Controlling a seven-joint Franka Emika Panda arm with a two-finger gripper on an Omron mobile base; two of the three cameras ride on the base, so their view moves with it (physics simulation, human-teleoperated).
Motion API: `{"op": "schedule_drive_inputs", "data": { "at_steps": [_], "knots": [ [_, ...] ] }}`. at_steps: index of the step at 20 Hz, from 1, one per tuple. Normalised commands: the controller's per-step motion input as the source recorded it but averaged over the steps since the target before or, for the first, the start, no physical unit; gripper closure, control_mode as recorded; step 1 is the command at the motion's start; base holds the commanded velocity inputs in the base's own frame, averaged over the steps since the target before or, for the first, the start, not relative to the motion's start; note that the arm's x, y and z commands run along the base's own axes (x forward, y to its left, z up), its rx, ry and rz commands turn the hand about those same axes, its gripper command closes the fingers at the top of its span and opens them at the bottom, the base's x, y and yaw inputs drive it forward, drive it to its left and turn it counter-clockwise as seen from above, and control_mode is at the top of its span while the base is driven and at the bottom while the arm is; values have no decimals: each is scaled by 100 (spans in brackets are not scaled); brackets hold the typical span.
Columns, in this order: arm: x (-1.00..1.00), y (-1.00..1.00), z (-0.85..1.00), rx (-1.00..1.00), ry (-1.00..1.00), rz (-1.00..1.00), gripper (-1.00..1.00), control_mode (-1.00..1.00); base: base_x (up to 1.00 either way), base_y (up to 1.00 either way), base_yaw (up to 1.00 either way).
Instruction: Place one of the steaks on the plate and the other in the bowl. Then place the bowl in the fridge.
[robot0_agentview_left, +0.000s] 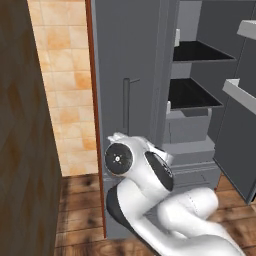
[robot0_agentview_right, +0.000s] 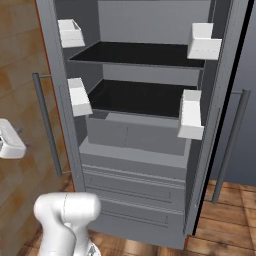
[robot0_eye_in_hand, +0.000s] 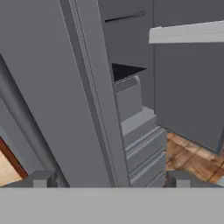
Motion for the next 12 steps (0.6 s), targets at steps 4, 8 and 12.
{"op": "schedule_drive_inputs", "data": {
  "at_steps": [4, 8, 12],
  "knots": [
    [-100, -89, 44, 21, -1, 26, -100, -100, 0, 0, 0],
    [-67, -92, 36, 36, 6, 16, -100, -100, 0, 0, 0],
    [-29, -100, 0, 60, 8, 7, -100, -100, 0, 0, 0]
  ]
}}
